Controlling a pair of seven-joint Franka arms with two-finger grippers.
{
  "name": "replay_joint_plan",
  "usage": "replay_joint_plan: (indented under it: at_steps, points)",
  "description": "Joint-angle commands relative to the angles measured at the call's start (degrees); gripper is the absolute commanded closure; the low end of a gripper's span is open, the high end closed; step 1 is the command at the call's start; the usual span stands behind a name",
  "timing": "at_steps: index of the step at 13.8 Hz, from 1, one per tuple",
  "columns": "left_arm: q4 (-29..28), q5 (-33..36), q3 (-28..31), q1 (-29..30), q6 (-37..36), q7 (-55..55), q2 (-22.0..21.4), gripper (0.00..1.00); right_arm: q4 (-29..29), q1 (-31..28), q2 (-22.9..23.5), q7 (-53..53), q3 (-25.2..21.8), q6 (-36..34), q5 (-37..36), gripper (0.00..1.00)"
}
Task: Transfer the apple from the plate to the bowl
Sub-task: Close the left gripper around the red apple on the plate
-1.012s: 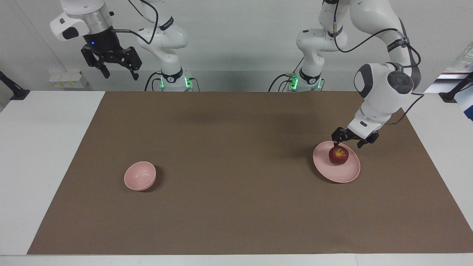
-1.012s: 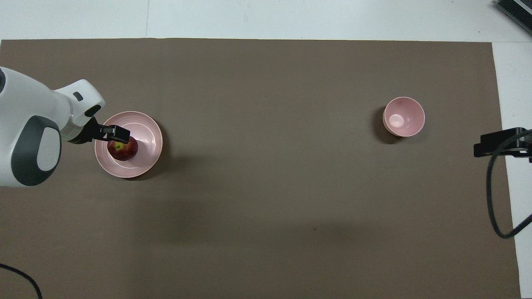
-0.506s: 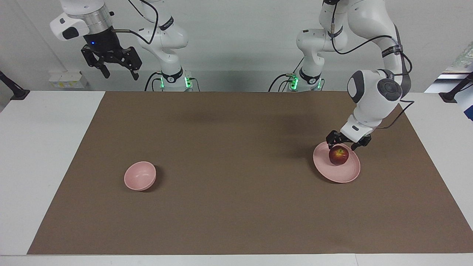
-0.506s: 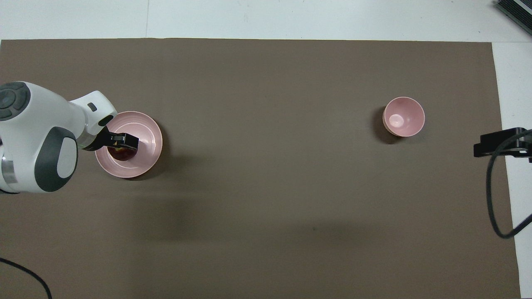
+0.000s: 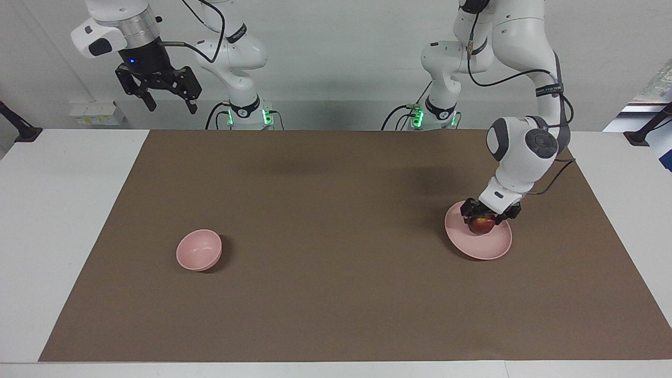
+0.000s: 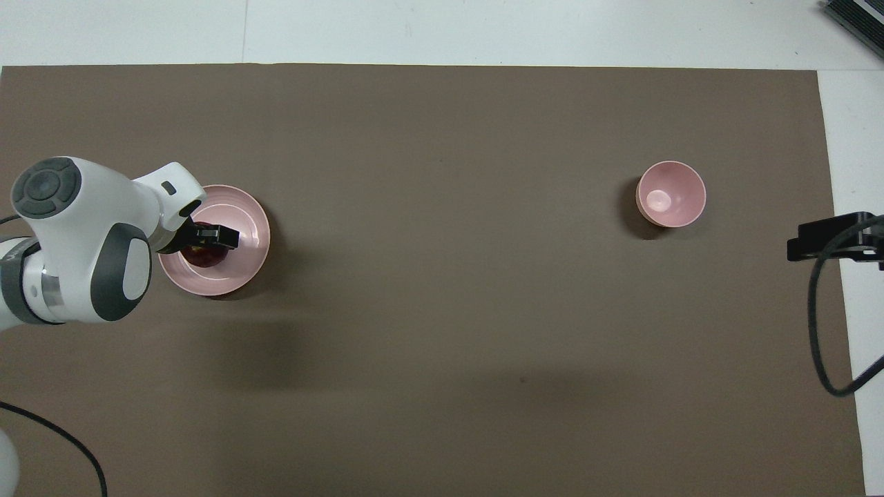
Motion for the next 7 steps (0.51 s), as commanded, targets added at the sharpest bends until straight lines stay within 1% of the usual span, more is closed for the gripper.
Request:
replay_joint_plan:
  at_steps: [1,2,3,5,7]
  points:
    - [-0.1,-0.2,0.3,0.0,0.2,0.3,-0.5,1.00,0.0,-0.5,-0.5,-1.4,0.0,-0.6,0.8,0.00]
    - [1.2,-0.2,0.3,0.3,-0.9,0.3,-0.1,1.00,0.0,-0.5,-0.5,-1.4,0.0,-0.6,0.8,0.00]
    - [3.6,-0.2,0.4,0.2,-1.9,0.2,1.3,1.00,0.0,-0.5,-0.5,-1.5,0.0,-0.6,0.8,0.00]
    - [9.2,-0.2,0.4,0.2,-7.1,0.1,3.1,1.00,0.0,-0.5,-0.5,-1.4,0.0,-0.6,0.7,0.00]
    - [13.9,0.1,0.4,0.1,-12.6,0.1,3.6,1.00,0.0,-0.5,-0.5,-1.6,0.1,-0.6,0.7,0.00]
